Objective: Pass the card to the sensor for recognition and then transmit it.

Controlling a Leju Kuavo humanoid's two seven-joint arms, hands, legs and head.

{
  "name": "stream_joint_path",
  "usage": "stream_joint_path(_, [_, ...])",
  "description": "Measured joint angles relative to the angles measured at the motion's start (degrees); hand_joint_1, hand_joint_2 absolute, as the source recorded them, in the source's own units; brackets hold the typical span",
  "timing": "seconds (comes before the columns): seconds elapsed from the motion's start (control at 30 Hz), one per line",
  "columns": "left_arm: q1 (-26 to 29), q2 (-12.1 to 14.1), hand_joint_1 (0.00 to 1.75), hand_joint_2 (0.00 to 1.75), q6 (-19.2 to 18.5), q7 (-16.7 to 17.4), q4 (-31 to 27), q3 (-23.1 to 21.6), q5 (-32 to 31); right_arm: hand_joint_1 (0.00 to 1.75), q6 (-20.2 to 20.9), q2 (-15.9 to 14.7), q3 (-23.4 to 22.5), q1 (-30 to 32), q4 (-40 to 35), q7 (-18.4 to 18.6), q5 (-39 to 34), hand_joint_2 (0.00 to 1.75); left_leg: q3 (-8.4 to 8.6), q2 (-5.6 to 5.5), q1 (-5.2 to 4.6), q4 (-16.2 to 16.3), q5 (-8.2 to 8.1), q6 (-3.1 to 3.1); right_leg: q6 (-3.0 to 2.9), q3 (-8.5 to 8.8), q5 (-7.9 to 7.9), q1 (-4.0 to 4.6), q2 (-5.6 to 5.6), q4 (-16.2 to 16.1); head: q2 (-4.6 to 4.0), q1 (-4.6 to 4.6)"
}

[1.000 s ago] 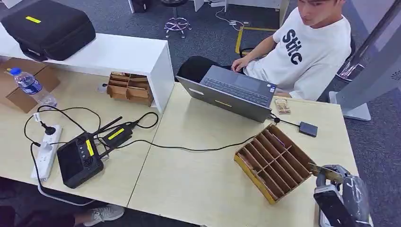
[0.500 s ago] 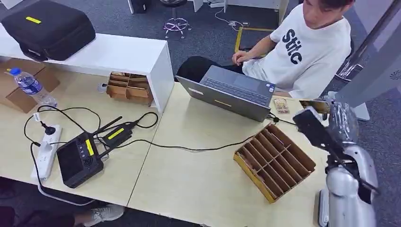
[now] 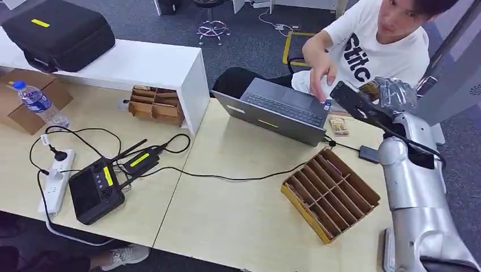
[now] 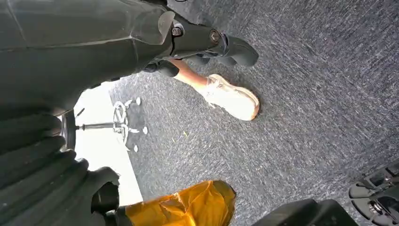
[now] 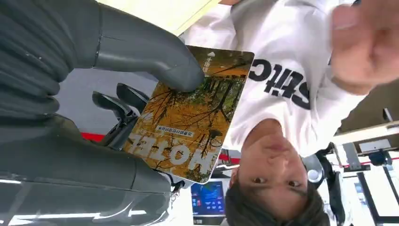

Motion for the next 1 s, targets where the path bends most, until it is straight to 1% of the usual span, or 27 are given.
stream_joint_path(0.4, [0.0,0.2,0.00,1.75,0.0,0.0,0.0,-0.4,0.0,1.75,-0.4,0.3,0.2,-1.0,3.1,-0.1,0.2,1.75,-0.01,0.00,0.00,0.0,0.00,0.00,0.00,-0.03,0.00,0.00,0.00,0.0,0.00,-0.02])
stream_joint_path(0.7, [0.0,0.2,0.00,1.75,0.0,0.0,0.0,-0.4,0.0,1.75,-0.5,0.6,0.2,-1.0,3.2,-2.4,1.1,1.75,-0.19,-0.05,0.01,0.0,0.00,-0.01,-0.01,-0.20,-0.01,0.00,-0.04,0.0,0.00,-0.02])
stream_joint_path(0.73, [0.0,0.2,0.00,1.75,0.0,0.0,0.0,-0.4,0.0,0.45,-0.4,0.8,0.2,-1.0,3.2,-2.6,1.4,1.75,-0.21,-0.05,0.01,0.0,0.00,-0.01,-0.01,-0.22,-0.01,0.00,-0.04,0.0,0.00,0.00])
stream_joint_path(0.77, [0.0,0.2,0.00,1.75,0.0,0.0,0.0,-0.4,0.0,0.00,-0.4,0.8,0.2,-0.9,3.2,-2.9,1.5,1.75,-0.22,-0.05,0.00,0.0,0.00,-0.01,-0.01,-0.24,-0.01,0.00,-0.04,0.0,0.00,-0.02])
stream_joint_path(0.9, [0.0,0.2,0.00,1.75,0.0,0.0,0.0,-0.4,0.0,0.00,-0.5,1.4,0.2,0.5,2.0,-5.2,1.9,1.75,-0.21,-0.02,0.01,0.0,-0.01,-0.02,-0.01,-0.26,-0.01,0.00,-0.01,0.0,0.00,-0.02])
stream_joint_path(1.0, [0.1,0.1,0.00,1.75,0.1,0.0,0.0,-0.4,0.1,0.00,-2.0,1.7,0.1,4.5,-3.0,-8.4,-1.1,1.75,-0.21,-0.08,0.02,0.0,-0.01,-0.02,-0.01,-0.27,-0.02,0.01,-0.07,0.0,0.00,0.00])
